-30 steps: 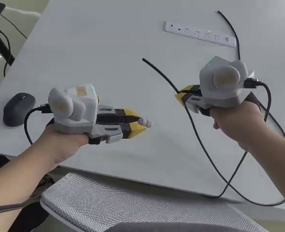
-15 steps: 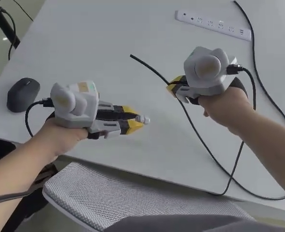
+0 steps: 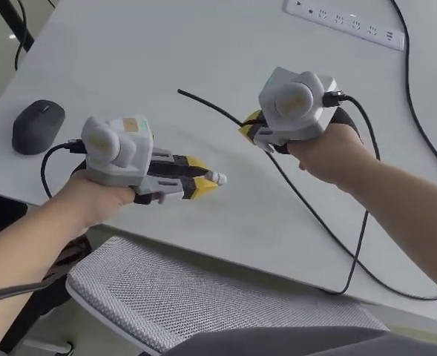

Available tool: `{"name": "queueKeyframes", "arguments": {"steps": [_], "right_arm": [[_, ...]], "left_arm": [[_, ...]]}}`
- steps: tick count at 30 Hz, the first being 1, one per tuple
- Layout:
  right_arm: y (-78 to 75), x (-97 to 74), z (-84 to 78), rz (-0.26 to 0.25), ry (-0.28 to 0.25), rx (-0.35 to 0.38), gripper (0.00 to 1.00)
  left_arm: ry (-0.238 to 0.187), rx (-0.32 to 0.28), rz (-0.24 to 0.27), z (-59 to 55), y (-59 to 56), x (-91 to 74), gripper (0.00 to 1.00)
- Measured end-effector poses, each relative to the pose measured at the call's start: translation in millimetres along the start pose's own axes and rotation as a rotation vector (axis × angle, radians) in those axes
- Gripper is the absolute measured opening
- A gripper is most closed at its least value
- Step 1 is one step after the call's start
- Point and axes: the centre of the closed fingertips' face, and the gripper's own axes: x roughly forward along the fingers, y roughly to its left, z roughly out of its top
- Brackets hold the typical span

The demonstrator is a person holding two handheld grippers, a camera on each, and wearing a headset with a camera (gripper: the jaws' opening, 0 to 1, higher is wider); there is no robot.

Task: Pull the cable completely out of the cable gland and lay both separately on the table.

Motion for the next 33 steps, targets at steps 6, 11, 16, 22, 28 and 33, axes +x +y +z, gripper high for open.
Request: {"name": "queueKeyframes", "arguments": {"steps": [6,11,16,22,28,33], "right_arm": [[4.0,14.3,-6.0,0.024,0.045,-0.06,0.0],[9.9,25.6,-10.2,0.046,0.069,-0.07,0.0],[18.2,36.5,-14.2,0.072,0.084,-0.086,0.0],[21.7,39.5,-16.2,0.081,0.09,-0.081,0.0],[22.6,43.5,-18.5,0.086,0.1,-0.075,0.0],[24.1,45.0,-19.6,0.088,0.095,-0.074,0.0]], "left_arm": [[0.011,-0.023,0.01,-12.1,8.1,1.0,0.15],[0.007,-0.032,0.02,-14.3,11.6,2.2,0.15],[0.004,-0.038,0.037,-17.3,18.5,3.2,0.15],[0.009,-0.053,0.049,-23.4,23.3,3.9,0.15],[0.02,-0.063,0.056,-29.6,25.8,4.6,0.15],[0.029,-0.065,0.057,-32.6,26.5,5.5,0.15]]}}
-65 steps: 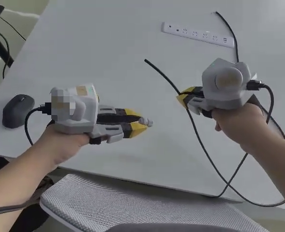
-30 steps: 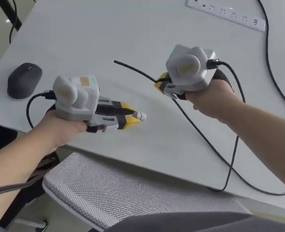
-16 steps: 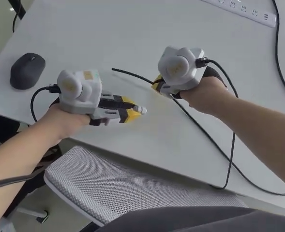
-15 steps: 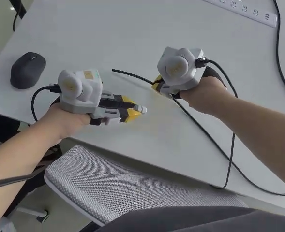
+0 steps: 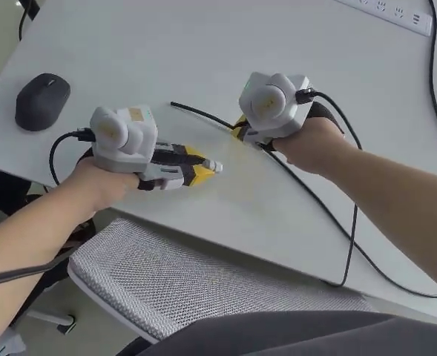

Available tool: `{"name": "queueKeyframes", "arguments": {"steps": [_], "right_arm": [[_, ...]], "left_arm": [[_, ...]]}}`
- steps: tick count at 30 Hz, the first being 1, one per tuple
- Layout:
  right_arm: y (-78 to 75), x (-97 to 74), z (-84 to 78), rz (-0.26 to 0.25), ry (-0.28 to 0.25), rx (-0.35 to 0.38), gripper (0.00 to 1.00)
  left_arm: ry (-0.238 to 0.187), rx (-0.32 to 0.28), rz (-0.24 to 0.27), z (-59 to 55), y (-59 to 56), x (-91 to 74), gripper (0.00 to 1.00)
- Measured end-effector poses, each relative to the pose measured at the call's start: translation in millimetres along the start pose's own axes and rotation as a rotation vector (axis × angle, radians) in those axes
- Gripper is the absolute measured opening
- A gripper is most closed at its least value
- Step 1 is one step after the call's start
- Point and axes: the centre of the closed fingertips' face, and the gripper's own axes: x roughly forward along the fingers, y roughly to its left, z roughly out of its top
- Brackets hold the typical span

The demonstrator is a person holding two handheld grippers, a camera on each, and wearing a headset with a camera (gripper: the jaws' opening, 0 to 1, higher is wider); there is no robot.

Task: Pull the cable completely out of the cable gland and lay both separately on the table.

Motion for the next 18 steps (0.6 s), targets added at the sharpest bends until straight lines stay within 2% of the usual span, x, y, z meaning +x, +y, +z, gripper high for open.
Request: {"name": "queueKeyframes", "arguments": {"steps": [9,18], "right_arm": [[0.5,1.4,-0.6,0.009,-0.01,0.02,0.0],[0.8,1.6,-0.9,0.007,-0.009,0.001,0.0]], "left_arm": [[0.003,-0.004,0.002,-5.6,4.6,3.3,0.15],[0.016,0.032,0.047,-7.6,10.3,3.6,0.16]]}}
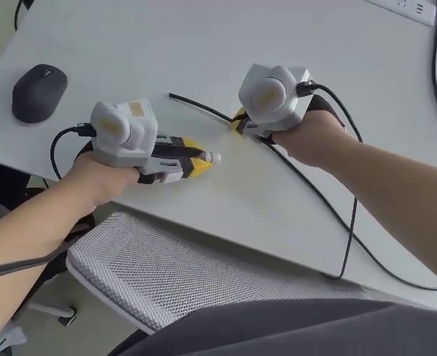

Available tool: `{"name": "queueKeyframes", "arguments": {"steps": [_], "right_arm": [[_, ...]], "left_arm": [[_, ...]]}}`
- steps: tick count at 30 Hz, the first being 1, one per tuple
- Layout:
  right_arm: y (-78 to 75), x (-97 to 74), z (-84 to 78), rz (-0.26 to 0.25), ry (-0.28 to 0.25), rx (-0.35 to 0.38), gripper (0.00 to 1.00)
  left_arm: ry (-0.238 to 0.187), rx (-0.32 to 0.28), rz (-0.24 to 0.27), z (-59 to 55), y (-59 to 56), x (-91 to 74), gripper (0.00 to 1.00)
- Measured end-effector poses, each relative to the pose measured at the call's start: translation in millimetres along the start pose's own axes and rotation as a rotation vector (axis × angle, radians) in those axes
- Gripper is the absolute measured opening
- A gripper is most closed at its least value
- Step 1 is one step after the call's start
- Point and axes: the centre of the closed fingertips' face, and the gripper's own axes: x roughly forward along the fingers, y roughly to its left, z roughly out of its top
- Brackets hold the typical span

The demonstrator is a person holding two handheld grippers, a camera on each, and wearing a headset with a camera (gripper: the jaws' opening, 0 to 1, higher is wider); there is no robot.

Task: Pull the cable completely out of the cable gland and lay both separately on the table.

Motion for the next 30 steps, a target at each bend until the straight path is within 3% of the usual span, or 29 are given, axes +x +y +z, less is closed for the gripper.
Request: {"name": "queueKeyframes", "arguments": {"steps": [18,24,30], "right_arm": [[0.2,0.4,-0.4,0.0,-0.004,-0.012,0.0],[0.7,0.5,-0.3,-0.003,0.0,-0.028,0.0],[-1.0,0.2,-0.2,-0.016,-0.003,-0.02,0.02]], "left_arm": [[0.081,0.108,0.027,-1.0,-2.6,0.7,0.16],[0.114,0.177,0.049,-2.9,-1.3,-1.1,0.2],[0.128,0.196,0.061,-3.3,-0.8,-3.0,0.22]]}}
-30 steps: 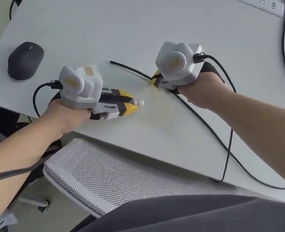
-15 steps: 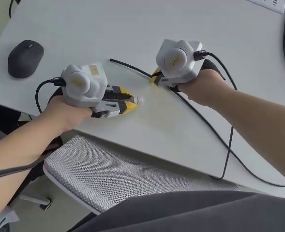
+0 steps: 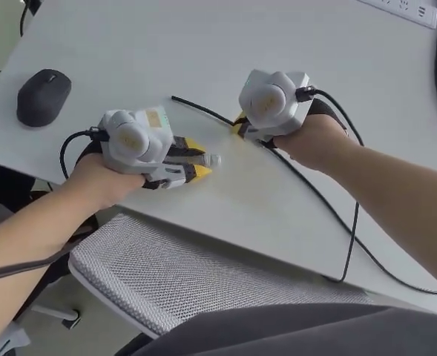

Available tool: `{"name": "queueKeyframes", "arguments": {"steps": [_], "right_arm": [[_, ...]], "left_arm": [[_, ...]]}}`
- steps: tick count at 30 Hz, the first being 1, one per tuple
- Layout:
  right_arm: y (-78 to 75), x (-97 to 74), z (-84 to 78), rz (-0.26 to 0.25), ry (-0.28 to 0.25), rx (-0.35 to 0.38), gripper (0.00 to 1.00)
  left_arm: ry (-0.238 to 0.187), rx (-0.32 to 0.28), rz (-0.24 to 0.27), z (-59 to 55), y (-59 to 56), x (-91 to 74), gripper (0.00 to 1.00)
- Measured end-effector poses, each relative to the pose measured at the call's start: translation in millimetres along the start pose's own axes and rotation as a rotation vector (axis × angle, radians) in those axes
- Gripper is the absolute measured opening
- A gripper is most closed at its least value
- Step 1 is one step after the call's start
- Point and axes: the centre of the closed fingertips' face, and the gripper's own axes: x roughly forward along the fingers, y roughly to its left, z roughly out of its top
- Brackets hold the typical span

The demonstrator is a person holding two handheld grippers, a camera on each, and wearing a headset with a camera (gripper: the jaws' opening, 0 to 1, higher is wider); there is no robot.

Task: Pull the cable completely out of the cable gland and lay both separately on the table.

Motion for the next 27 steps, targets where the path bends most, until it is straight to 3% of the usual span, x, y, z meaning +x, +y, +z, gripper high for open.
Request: {"name": "queueKeyframes", "arguments": {"steps": [7,14,21,27], "right_arm": [[-3.6,-3.5,-1.3,-0.023,0.002,0.01,0.12],[-4.0,-21.9,-4.0,-0.044,-0.012,0.03,0.16],[-4.4,-50.0,-5.1,-0.071,-0.047,0.072,0.24],[-1.2,-80.0,0.0,-0.099,-0.115,0.128,0.32]], "left_arm": [[0.0,0.004,0.013,3.7,1.5,-2.5,0.26],[0.004,0.003,0.017,7.2,2.0,-6.3,0.32],[-0.011,-0.023,0.024,14.5,-0.1,-12.5,0.38],[-0.033,-0.07,0.016,23.2,-7.2,-20.6,0.46]]}}
